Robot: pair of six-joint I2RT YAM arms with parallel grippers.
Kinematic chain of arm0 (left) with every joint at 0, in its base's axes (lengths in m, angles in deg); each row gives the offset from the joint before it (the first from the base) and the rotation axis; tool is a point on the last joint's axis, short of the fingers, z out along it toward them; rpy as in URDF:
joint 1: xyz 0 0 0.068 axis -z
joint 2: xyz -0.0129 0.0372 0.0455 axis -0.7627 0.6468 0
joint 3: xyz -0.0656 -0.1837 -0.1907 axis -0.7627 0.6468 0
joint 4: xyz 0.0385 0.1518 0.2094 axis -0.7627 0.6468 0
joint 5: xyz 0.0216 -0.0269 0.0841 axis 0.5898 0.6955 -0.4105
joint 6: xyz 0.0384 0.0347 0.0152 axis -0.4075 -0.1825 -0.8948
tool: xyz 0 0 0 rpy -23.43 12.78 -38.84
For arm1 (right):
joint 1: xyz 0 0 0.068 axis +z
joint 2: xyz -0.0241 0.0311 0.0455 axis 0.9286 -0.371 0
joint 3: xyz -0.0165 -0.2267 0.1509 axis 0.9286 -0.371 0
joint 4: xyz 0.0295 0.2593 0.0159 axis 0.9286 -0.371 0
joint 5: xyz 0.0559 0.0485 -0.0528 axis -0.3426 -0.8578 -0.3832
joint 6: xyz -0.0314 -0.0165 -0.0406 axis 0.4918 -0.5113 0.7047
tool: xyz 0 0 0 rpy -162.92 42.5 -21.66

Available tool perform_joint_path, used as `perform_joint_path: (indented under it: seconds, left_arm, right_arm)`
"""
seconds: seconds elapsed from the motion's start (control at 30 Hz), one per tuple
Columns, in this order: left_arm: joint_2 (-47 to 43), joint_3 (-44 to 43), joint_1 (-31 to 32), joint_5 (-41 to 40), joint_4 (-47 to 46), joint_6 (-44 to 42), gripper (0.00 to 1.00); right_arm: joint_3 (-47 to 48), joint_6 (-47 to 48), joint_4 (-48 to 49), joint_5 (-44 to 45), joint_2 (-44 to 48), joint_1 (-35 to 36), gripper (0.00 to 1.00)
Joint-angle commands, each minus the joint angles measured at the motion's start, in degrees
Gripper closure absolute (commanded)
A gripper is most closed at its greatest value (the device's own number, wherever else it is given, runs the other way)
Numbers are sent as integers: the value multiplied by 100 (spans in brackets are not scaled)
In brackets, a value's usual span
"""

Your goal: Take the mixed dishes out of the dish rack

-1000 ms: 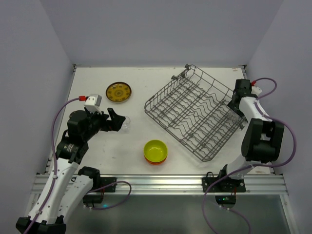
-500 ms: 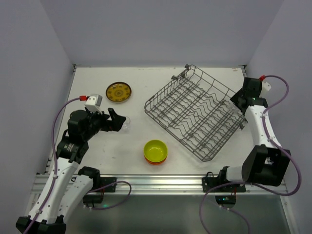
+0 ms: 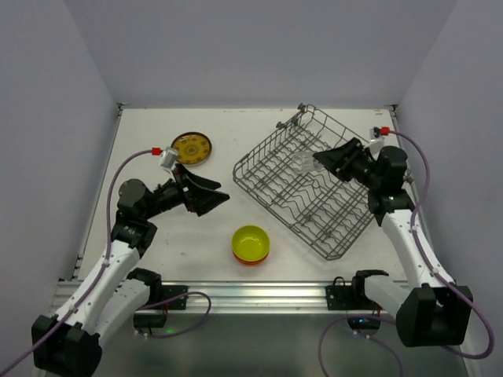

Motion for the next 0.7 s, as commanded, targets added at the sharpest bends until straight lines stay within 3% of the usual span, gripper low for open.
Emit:
perform_joint_path:
  seconds: [0.0,0.1,0.23,0.43,0.5,0.57,0.6,0.63,0.67]
  left_arm:
    - [805,6,500,751,-2447,1415,0]
    - [1219,-345,1071,558,-2922,1503,0]
    - [1414,-733,1371,163,-2898,1381,1]
    - [1687,-1085,1503,74,-3002,1442,9]
    - [1748,-1164,1547,56,-3011,1424,18]
    - [1792,-1191,1600,12,-3002,1424,20]
    - [1879,-1234,1617,-31,-2976,1416,28]
    - [1880,-1235,1617,-32,-2976,1415,28]
    - [1933,-1252,1626,-32,-3020,1424,38]
  right_arm:
    - [-41,-1147,2259,-1230,76,854,70]
    - [-155,-1649,3349,-1336,-21,1348,70]
    - [-383,-2238,4608,-1520,-215,1578,72]
    - [-235,-2169,4629,-1617,-215,1930,72]
    - [-208,-2063,4515,-1591,-197,1982,72]
    - [-234,-2098,4593,-1617,-206,2000,72]
    - [-235,-2176,4820,-1695,-250,2061,72]
    - [-235,-2186,4822,-1696,-250,2079,72]
    - [-226,-2186,4857,-1696,-285,2097,72]
